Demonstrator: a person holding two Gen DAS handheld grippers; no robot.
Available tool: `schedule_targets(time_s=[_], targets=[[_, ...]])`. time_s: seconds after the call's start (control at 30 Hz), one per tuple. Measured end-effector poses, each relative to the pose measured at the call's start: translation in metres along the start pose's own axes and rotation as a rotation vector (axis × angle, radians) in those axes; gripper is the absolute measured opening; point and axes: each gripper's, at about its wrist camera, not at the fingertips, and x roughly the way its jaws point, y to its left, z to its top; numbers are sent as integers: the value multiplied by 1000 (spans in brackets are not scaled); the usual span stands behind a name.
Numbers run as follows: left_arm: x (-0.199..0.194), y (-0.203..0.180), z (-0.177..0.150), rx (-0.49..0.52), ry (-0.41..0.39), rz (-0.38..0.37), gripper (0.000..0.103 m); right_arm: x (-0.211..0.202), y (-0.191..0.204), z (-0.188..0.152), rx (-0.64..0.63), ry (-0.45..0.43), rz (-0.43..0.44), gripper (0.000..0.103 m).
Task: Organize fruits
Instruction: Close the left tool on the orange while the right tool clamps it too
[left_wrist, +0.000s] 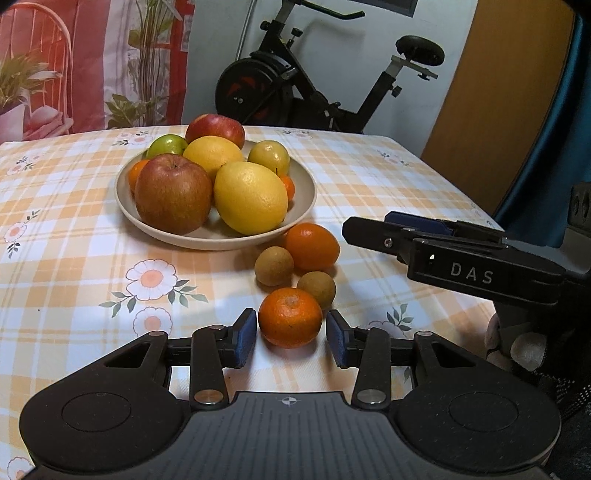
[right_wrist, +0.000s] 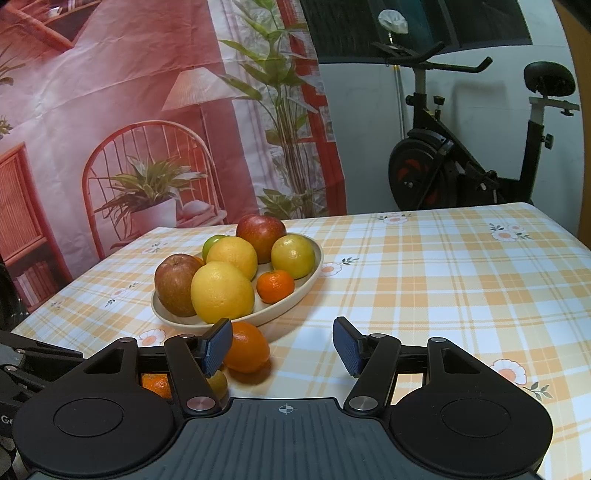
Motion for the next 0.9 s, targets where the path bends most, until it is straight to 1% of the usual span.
schedule_targets(time_s=[0.03,0.3,0.47,0.67,0.8,0.9], targets=[[0,0,0,-1,-5,0,40,0,0,0,0,0,0,57],[-4,3,3,-13,-13,12,40,0,4,-1,-5,-1,7,57],[-14,12,9,-35,-45,46,40,0,7,0,-24,7,11,56],[-28,25,14,-68,-95,90,40,12,9,3,-34,59,35,54],[-30,27,15,-81,-108,104,40,23,11,7,-33,84,58,53],[-30,28,15,-85,-112,103,39,34,16,9,-45,114,91,52]])
